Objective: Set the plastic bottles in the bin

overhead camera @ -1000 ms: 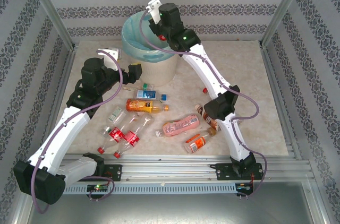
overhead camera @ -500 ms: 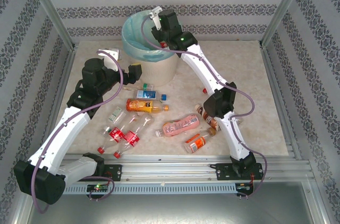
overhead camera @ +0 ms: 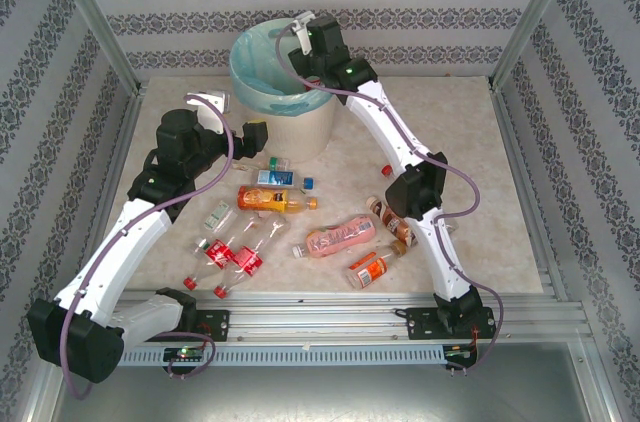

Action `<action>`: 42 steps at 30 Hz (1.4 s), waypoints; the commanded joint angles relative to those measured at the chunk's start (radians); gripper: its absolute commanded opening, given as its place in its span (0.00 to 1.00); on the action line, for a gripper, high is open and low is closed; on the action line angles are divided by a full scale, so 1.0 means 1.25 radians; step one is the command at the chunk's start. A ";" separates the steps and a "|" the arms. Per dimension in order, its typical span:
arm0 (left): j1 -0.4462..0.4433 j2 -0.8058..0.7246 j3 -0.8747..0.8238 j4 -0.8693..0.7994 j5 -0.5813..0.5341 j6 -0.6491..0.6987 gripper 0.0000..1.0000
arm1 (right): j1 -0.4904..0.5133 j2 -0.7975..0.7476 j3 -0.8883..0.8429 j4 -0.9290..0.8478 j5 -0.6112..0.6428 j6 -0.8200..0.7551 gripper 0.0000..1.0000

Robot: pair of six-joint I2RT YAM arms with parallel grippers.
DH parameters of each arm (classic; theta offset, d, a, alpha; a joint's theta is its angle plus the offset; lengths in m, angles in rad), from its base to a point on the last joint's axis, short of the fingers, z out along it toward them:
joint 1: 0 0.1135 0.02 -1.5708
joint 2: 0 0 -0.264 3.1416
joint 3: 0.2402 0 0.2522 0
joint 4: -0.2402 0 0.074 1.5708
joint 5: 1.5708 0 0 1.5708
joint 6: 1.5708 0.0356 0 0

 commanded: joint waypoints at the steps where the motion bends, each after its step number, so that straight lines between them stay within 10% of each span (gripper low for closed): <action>1: 0.006 0.004 -0.006 0.011 -0.008 0.011 1.00 | 0.003 -0.026 0.034 -0.034 -0.004 0.001 0.66; 9: 0.007 0.003 -0.005 0.012 -0.003 0.002 1.00 | 0.030 -0.142 0.038 0.023 -0.002 -0.024 0.65; 16: 0.007 -0.007 -0.006 0.011 -0.011 0.007 1.00 | 0.036 -0.117 0.030 -0.007 -0.041 -0.031 0.29; 32: 0.007 -0.006 0.002 -0.002 -0.029 0.017 1.00 | 0.033 -0.050 0.066 -0.018 -0.203 0.098 0.31; 42: -0.030 0.048 0.090 -0.109 0.046 0.081 0.89 | 0.030 -0.348 -0.130 -0.048 -0.178 0.095 0.38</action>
